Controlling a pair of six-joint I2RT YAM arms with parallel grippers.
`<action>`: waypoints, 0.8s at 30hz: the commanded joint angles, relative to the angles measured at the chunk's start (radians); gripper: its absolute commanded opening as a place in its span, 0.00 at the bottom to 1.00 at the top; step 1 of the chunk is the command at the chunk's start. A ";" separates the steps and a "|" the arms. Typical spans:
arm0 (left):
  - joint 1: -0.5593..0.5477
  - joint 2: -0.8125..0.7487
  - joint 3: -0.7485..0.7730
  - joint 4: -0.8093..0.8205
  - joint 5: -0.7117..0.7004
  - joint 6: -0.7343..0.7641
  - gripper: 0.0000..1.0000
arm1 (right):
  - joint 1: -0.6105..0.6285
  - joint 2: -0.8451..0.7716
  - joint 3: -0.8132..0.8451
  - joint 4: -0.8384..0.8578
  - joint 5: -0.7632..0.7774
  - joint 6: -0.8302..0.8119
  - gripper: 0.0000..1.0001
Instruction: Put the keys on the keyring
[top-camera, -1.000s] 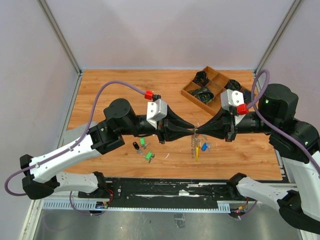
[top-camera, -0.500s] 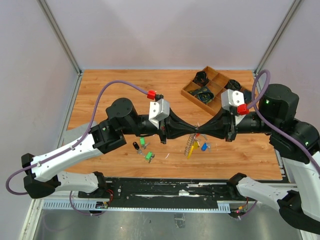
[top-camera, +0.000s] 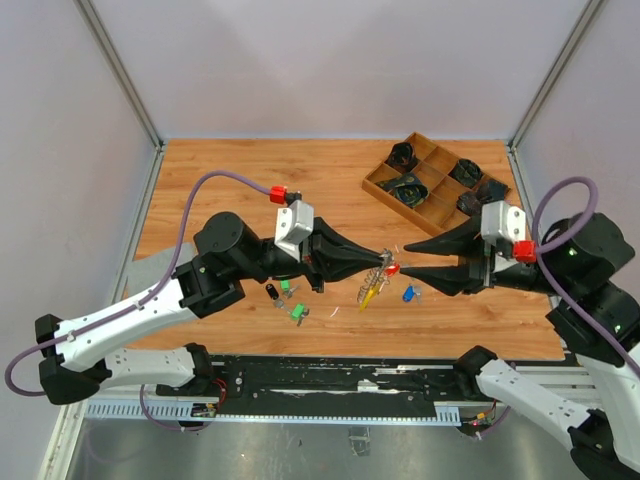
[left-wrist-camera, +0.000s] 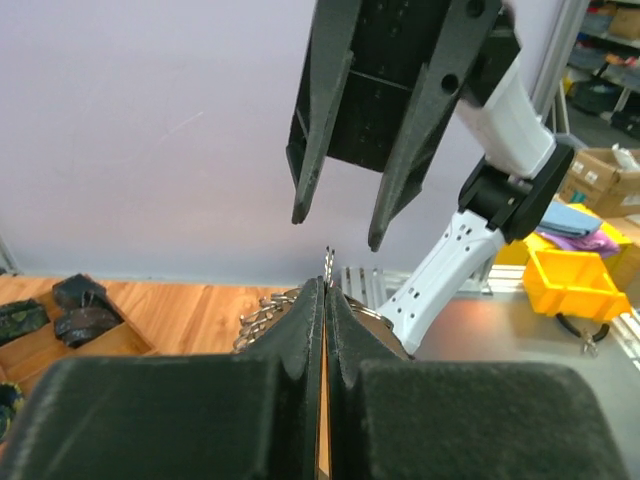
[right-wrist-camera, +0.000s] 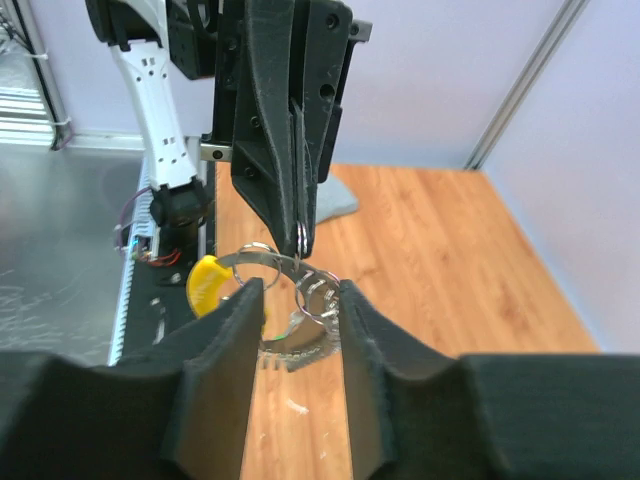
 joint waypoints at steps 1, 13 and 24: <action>-0.007 -0.058 -0.050 0.221 0.029 -0.078 0.00 | 0.014 -0.074 -0.103 0.301 0.054 0.148 0.32; -0.007 -0.067 -0.081 0.326 0.067 -0.124 0.01 | 0.014 -0.076 -0.189 0.563 -0.073 0.330 0.37; -0.007 -0.068 -0.078 0.314 0.044 -0.107 0.01 | 0.016 -0.040 -0.219 0.643 -0.151 0.406 0.34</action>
